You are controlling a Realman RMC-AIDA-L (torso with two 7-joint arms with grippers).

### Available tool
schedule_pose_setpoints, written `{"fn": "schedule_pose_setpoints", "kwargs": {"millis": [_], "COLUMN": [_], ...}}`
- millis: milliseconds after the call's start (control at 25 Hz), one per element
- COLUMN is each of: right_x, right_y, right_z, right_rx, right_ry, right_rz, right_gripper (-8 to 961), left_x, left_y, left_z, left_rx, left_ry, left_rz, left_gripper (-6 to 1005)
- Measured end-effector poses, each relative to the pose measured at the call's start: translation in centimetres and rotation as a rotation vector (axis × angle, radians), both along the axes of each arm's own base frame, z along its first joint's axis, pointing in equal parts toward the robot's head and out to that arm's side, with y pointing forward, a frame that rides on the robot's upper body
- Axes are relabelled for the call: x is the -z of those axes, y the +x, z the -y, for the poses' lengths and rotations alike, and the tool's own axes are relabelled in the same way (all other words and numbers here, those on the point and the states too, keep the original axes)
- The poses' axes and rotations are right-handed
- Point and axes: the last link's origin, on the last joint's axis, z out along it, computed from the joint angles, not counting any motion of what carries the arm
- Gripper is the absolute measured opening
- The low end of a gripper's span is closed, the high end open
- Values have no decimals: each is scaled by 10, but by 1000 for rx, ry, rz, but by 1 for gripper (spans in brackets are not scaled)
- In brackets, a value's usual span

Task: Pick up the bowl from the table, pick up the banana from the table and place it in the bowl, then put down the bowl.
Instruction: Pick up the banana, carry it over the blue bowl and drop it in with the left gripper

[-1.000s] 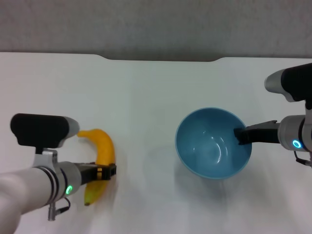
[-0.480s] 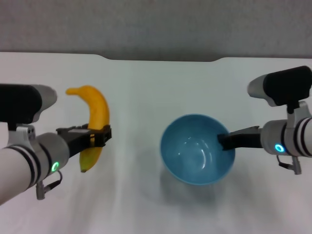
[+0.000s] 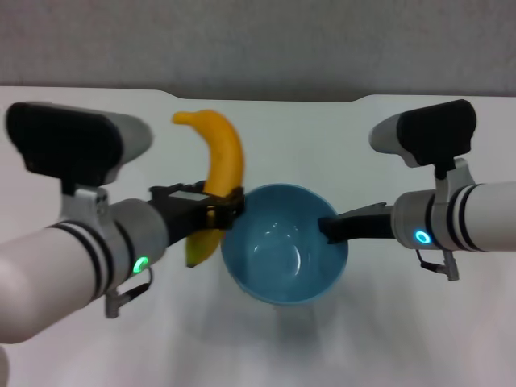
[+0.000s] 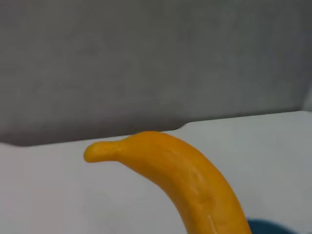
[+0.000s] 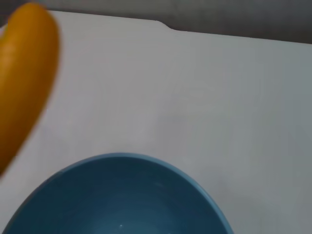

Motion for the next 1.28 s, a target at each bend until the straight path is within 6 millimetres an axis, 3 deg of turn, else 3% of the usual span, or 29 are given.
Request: {"fn": "schedule_pose_setpoints", "kwargs": {"millis": [360,800,1280], "right_x": [7,9,8], "right_y": [-14,-25,-14], "right_z": [-2,-4,-4], "right_rx": [-25,-50,-11], "right_ry": [-19,-32,-30], "right_rz": [-33,-61,-56], "right_gripper": [34,34,34], "left_x": [11,25,28], "left_y": [28,18,14], "left_z": [2,-6,-7], "left_rx": [89,68,68], "left_ry": [-34,-58,-63], "left_rz": [21,44,23], "left_gripper": [522,535,548]}}
